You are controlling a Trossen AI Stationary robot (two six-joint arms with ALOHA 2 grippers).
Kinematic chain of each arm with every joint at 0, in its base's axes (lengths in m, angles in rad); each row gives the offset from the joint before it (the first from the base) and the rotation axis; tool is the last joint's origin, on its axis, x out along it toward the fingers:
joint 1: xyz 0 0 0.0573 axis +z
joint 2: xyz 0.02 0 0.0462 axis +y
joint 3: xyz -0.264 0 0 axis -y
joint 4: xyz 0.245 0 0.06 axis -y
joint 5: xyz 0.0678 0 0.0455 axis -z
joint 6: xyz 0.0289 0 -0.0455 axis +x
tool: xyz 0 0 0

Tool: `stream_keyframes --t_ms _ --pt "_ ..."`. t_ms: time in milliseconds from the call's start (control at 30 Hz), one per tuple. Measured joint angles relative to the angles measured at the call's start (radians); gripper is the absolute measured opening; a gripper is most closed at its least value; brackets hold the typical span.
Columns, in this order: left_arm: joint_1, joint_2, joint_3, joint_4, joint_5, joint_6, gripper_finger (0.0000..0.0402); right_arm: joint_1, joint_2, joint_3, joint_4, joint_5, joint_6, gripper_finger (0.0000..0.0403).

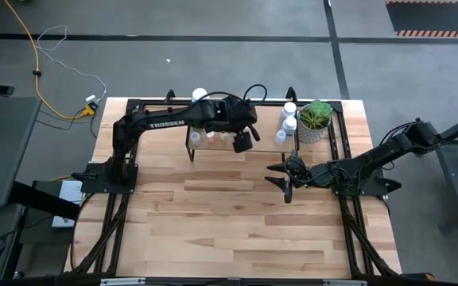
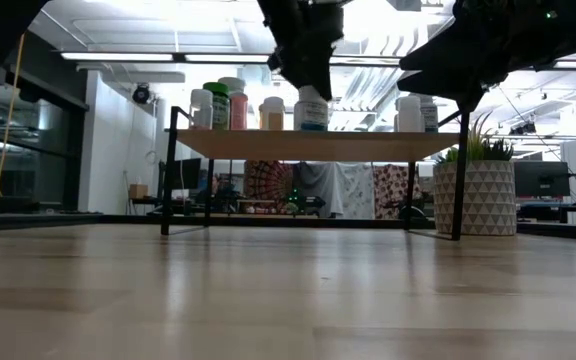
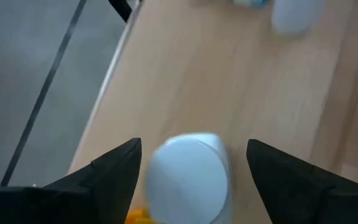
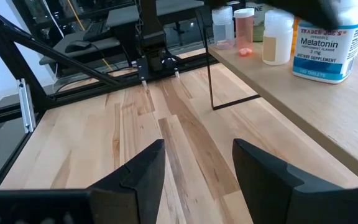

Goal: Pick and place medicine bottles onto shelf by color
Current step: Put the white medicine bottle on the shelf, then return to Home Position

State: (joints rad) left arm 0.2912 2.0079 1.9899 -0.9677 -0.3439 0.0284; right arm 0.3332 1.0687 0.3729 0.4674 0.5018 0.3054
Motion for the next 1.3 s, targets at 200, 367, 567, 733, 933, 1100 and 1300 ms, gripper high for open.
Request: stream_keyframes --t_ms 200,367,567,733,933,1100,1300 --pt "-0.011 0.0 0.114 -0.053 0.004 -0.018 0.0282 0.0 0.0 0.0 0.0 0.0 0.0 0.0179" --pt "-0.029 -0.002 0.21 -0.112 0.005 -0.067 0.0282 0.0 0.0 0.0 -0.002 0.0 0.0 0.0179" --pt "-0.084 -0.059 0.148 -0.155 0.031 -0.14 0.0282 0.0 0.0 0.0 -0.011 -0.002 0.008 0.0179" --pt "-0.157 -0.172 -0.105 -0.037 -0.047 -0.167 0.0282 0.001 0.0 0.0 -0.018 -0.049 0.01 0.0179" --pt "-0.23 -0.475 -0.559 0.264 -0.063 -0.217 0.0282 0.001 -0.001 0.0 -0.015 -0.058 0.009 0.0179" --pt "-0.306 -0.81 -0.882 0.545 -0.064 -0.22 0.0282 0.001 -0.001 0.0 -0.016 -0.039 0.008 0.0179" --pt "-0.426 -1.174 -1.25 0.851 -0.084 -0.201 0.0282 0.001 -0.001 0.0 -0.011 -0.038 0.009 0.0179"
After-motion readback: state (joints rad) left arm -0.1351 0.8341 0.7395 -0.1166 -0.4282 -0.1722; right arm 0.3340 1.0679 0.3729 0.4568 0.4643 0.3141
